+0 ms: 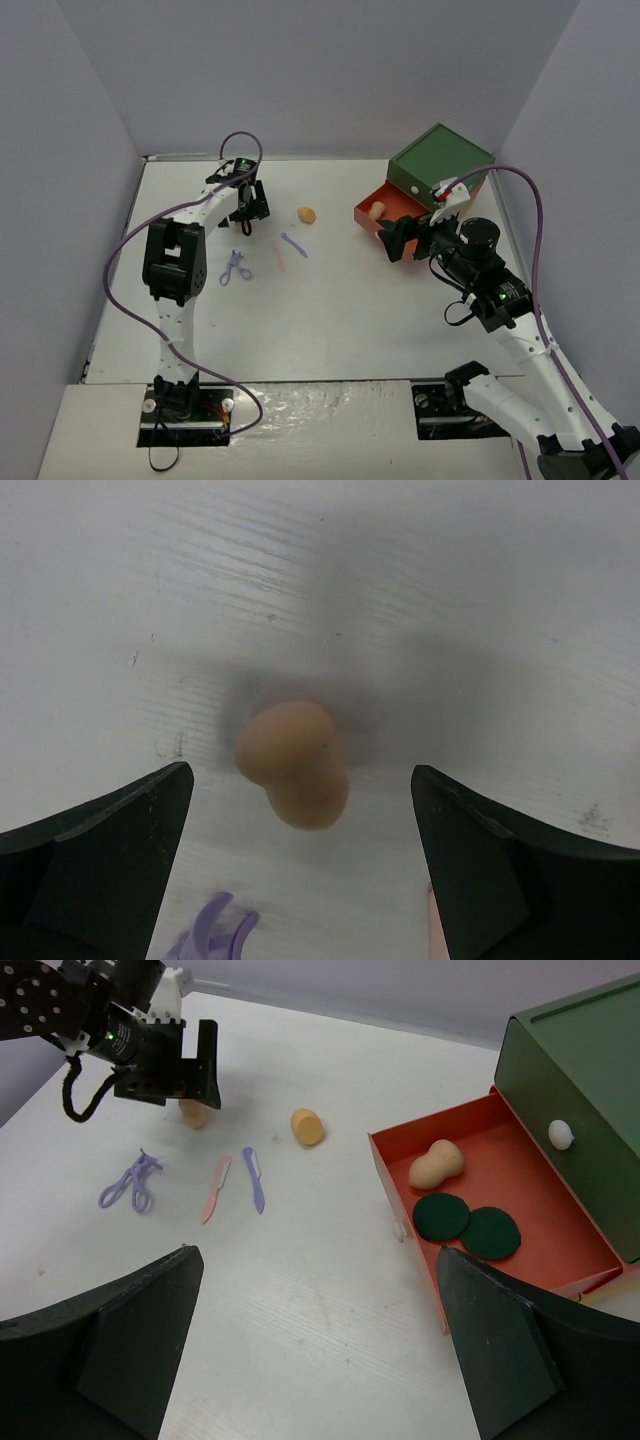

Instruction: Organize the makeup

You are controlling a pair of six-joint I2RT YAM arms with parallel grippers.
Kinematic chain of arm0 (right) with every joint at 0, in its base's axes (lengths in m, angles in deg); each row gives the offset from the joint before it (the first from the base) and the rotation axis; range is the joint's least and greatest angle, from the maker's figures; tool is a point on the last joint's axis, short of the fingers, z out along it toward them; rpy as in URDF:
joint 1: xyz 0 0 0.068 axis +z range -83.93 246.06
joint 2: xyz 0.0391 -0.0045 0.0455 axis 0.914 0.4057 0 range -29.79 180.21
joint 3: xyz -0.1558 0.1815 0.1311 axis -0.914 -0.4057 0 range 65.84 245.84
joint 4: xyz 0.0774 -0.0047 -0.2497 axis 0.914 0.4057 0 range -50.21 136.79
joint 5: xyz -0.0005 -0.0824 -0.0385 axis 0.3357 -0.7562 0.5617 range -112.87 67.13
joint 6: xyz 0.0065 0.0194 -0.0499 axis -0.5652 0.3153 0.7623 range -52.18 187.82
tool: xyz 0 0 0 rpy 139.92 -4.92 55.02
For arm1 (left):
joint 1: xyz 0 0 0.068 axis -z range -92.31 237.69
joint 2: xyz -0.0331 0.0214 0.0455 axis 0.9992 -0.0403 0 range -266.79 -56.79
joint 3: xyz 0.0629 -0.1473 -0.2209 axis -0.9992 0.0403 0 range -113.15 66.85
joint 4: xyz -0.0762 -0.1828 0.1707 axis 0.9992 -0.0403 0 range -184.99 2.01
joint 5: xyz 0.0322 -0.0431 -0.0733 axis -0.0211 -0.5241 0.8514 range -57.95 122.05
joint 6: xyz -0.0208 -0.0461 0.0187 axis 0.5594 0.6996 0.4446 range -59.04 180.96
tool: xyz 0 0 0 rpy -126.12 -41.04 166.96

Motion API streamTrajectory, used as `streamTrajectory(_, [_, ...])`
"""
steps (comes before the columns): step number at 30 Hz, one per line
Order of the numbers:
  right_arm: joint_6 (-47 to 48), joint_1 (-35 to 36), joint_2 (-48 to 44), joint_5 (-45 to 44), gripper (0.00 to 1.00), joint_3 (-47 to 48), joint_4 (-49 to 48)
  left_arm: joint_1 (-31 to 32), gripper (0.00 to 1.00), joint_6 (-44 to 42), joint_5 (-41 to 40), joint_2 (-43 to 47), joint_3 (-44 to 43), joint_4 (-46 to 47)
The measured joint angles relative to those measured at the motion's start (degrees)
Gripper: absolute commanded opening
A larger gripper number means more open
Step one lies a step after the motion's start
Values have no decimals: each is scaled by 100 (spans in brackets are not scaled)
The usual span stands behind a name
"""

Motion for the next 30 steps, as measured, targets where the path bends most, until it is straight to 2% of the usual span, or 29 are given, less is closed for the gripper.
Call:
streamTrajectory(4, [1, 0, 2, -27, 100, -26, 6, -104, 76, 47, 143, -356, -195, -100])
streamTrajectory(6, [1, 0, 2, -35, 100, -36, 6, -127, 65, 66, 183, -466, -266, -147])
streamTrajectory(10, [1, 0, 2, -56, 100, -48, 7, -142, 18, 120, 265, -554, -340, -163])
streamTrajectory(11, [1, 0, 2, -65, 100, -53, 8, -142, 8, 132, 285, -556, -341, -151])
streamTrajectory(12, [1, 0, 2, -74, 100, -58, 11, -142, 4, 146, 305, -555, -341, -122])
streamTrajectory(14, [1, 0, 2, -82, 100, -60, 10, -142, 0, 147, 364, -555, -334, -62])
streamTrajectory(22, [1, 0, 2, -123, 100, -60, 10, -27, 0, 260, 1050, 28, 364, 776])
streamTrajectory(25, [1, 0, 1, -125, 100, -60, 12, 365, 2, 349, 1225, 405, 459, 1241])
streamTrajectory(30, [14, 0, -29, -158, 100, -60, 16, 1424, 6, 413, 1524, 808, 181, 2082])
